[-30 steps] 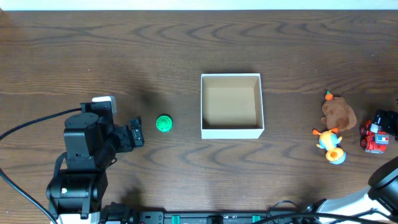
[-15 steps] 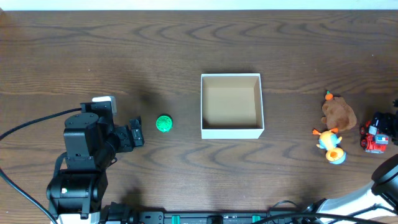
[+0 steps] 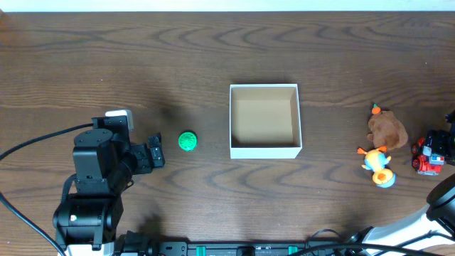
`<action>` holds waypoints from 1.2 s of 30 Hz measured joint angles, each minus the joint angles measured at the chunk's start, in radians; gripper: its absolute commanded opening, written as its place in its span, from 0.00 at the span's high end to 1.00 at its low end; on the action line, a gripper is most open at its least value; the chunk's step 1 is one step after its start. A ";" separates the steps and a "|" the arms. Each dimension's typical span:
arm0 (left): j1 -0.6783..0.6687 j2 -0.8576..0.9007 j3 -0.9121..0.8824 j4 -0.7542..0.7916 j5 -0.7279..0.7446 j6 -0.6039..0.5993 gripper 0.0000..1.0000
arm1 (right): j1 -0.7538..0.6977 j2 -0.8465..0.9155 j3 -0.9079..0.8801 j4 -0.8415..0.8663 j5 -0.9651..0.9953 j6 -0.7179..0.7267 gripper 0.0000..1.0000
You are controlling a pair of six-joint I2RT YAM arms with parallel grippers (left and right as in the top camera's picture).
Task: Pack container
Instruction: 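Reach the right gripper to the red fire truck and grasp it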
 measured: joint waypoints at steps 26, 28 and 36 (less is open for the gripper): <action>0.000 0.000 0.000 0.000 0.000 0.000 0.02 | 0.000 0.000 0.001 0.006 -0.032 -0.014 0.64; 0.000 0.000 0.000 0.000 0.000 0.000 0.02 | 0.000 0.000 0.002 0.008 -0.037 -0.013 0.69; 0.000 0.000 0.000 0.000 0.000 0.000 0.02 | 0.000 0.000 0.002 0.015 -0.049 -0.001 0.86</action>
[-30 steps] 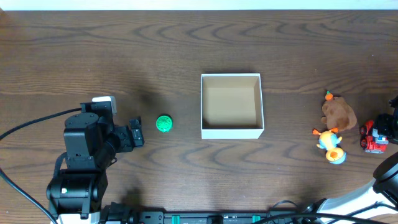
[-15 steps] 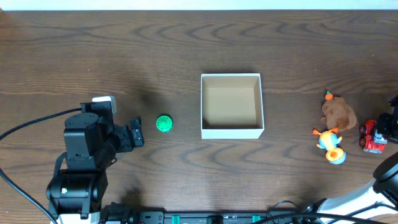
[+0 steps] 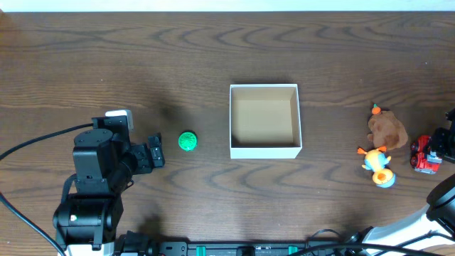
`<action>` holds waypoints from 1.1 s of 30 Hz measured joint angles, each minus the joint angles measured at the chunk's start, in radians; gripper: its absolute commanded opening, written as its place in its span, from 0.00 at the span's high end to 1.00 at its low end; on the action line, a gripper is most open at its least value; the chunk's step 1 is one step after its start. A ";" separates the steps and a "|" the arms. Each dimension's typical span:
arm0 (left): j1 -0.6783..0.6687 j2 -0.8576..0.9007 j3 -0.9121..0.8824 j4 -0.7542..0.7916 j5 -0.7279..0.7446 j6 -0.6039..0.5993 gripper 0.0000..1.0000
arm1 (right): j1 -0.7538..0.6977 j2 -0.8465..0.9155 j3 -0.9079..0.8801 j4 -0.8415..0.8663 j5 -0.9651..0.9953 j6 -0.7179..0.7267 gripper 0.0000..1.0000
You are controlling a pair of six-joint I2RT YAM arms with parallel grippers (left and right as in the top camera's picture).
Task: Pack container
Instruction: 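Reach the right gripper to the red fire truck and grasp it, then carry the fire truck into the white box and release it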
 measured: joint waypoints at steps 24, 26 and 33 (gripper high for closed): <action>0.000 0.000 0.000 -0.004 0.000 0.000 0.02 | 0.581 -0.425 0.178 -0.028 -0.035 0.433 0.99; 0.000 0.000 0.000 -0.011 0.000 0.000 0.02 | 0.696 -0.455 0.178 -0.031 -0.022 0.496 0.99; 0.000 0.000 0.000 -0.019 0.000 0.000 0.02 | 1.065 -0.449 0.177 -0.033 0.074 0.756 0.99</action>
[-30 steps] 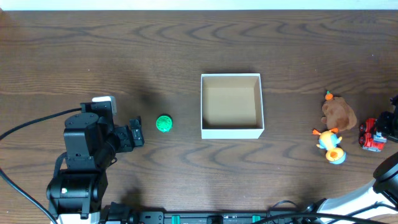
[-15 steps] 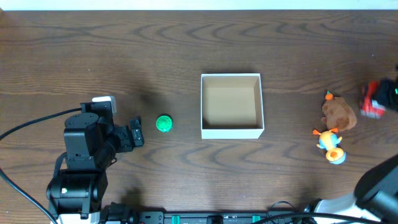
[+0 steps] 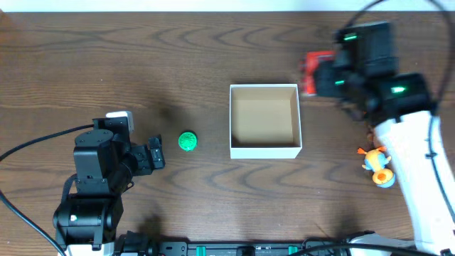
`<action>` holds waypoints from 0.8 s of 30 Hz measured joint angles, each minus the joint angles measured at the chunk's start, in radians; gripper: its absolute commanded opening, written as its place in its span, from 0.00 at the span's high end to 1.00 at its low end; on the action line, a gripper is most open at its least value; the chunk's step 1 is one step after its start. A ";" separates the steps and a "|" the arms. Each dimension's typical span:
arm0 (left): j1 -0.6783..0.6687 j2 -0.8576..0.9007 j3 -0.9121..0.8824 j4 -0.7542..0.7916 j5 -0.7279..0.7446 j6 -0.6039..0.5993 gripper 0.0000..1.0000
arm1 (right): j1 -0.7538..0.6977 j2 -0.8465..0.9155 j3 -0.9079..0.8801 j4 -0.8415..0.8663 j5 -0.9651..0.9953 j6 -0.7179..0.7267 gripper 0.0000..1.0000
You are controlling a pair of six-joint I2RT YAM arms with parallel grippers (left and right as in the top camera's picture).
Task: Pack container
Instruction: 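Carry the fire truck into the white box and release it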
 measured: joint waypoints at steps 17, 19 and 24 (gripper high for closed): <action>0.000 0.000 0.000 -0.003 0.000 0.000 0.02 | 0.204 0.303 -0.181 0.065 0.129 0.352 0.99; 0.000 0.000 0.000 -0.003 0.000 0.000 0.02 | 0.204 0.343 -0.182 0.093 0.130 0.351 0.99; 0.000 0.000 0.000 -0.005 0.000 0.000 0.02 | 0.201 0.426 -0.182 0.155 0.129 0.351 0.99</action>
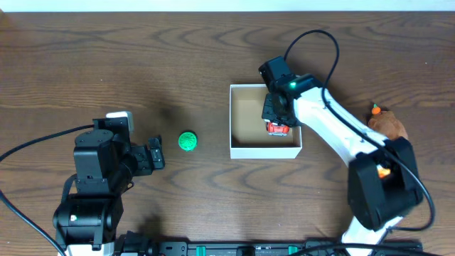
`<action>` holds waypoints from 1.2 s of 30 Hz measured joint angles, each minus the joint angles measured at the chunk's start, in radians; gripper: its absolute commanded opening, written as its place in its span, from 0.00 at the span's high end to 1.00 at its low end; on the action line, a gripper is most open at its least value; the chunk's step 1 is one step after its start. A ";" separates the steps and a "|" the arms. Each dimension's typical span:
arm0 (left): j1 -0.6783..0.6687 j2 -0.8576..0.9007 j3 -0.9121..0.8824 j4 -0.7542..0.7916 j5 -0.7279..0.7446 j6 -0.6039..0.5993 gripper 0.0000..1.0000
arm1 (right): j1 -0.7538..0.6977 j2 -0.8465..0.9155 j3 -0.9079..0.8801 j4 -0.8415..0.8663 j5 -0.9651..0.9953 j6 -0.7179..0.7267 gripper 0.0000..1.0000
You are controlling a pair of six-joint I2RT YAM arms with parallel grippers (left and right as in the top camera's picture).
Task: Pack container
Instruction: 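Carry the fire truck into the white box and release it, then grasp the brown plush bear with the right gripper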
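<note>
The white open-topped box (264, 150) stands at the table's middle. My right gripper (276, 122) reaches down into its right half, shut on a small red toy vehicle (278, 129) that sits low inside the box. A green ball (187, 141) lies on the table left of the box. Just left of the ball, my left gripper (156, 151) rests open, holding nothing. A brown plush with an orange tip (386, 122) lies at the right, partly behind the right arm. Of the yellow duck toy only an orange sliver (384, 171) shows under the arm.
The right arm (334, 135) stretches diagonally from the lower right across to the box, covering the toys there. The left arm's base (89, 199) fills the lower left corner. Cables run along the front edge.
My right gripper, with the red toy, has moved from above the box's upper right corner down into the box's right half. The left arm and the green ball have not moved.
The red toy lay at the far right edge beside the plush and duck, with my right gripper on it. Then it sat slightly further left. Then the gripper held it high by the box's corner, and now it is inside the box.
</note>
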 measured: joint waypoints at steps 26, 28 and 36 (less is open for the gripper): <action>0.000 0.000 0.000 -0.021 0.000 0.000 0.02 | -0.019 -0.027 0.129 -0.061 -0.039 -0.177 0.01; 0.000 0.000 0.000 -0.021 0.000 0.000 0.02 | -0.028 -0.089 0.190 -0.095 -0.029 -0.207 0.01; 0.000 0.000 0.000 -0.021 0.000 0.000 0.02 | -0.354 -0.357 0.299 -0.217 0.022 -0.334 0.01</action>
